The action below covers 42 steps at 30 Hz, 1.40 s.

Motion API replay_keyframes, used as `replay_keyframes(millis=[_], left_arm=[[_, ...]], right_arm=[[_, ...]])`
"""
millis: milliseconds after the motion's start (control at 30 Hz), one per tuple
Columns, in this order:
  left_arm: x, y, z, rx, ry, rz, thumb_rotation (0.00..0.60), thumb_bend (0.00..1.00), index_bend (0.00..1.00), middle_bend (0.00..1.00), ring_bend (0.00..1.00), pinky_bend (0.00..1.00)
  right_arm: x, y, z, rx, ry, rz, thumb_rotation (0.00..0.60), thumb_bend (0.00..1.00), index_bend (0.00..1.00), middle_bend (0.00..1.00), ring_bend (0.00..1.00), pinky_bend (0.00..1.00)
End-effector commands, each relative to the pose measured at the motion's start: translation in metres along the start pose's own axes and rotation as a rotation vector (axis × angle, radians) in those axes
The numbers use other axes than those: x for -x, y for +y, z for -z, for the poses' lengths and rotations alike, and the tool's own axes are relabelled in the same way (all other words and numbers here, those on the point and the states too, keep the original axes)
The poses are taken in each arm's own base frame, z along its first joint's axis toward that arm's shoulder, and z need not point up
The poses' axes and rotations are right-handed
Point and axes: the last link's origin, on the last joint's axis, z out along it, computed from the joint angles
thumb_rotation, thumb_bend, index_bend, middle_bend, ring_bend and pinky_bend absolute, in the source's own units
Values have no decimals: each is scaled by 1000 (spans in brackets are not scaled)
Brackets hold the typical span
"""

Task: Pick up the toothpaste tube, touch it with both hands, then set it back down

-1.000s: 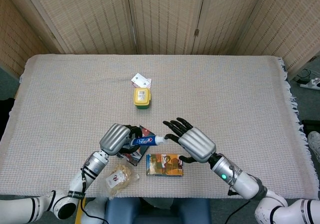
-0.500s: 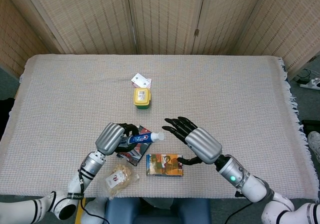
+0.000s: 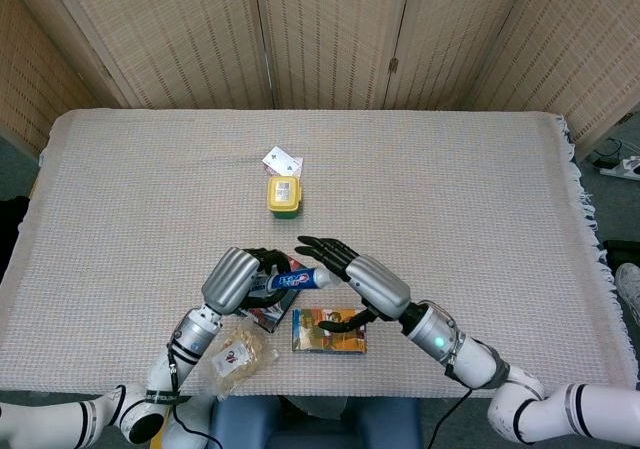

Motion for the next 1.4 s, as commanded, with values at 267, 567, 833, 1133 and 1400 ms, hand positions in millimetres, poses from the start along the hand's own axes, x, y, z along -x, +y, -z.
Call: replay_keyframes(millis=[267,567,833,1133,1400], left_arm=[[-3,2,-1,2,20,19,600,782,752,811,709,665],[-5,4,-3,11,42,51,600,782,752,811,709,665],[-7,5,-5,17,60,73,600,783,753,811,709,665],[-10,4,-5,14,68,83,600,783,754,811,709,665],[-10,-3,-3,-3,64,75,600,783,754,811,709,654]], right_arm=[[10,-2,-16,-46,4,-78,578,265,0,0,0,0],[14,-6,-23,-96,12,-171,578,265,0,0,0,0],[17,-7,-26,-124,15,-202,577,265,0,0,0,0],[20,-7,-29,-128,7,-210,577,265,0,0,0,0],[9,-7,-22,-142,43,-206,577,264,0,0,0,0]])
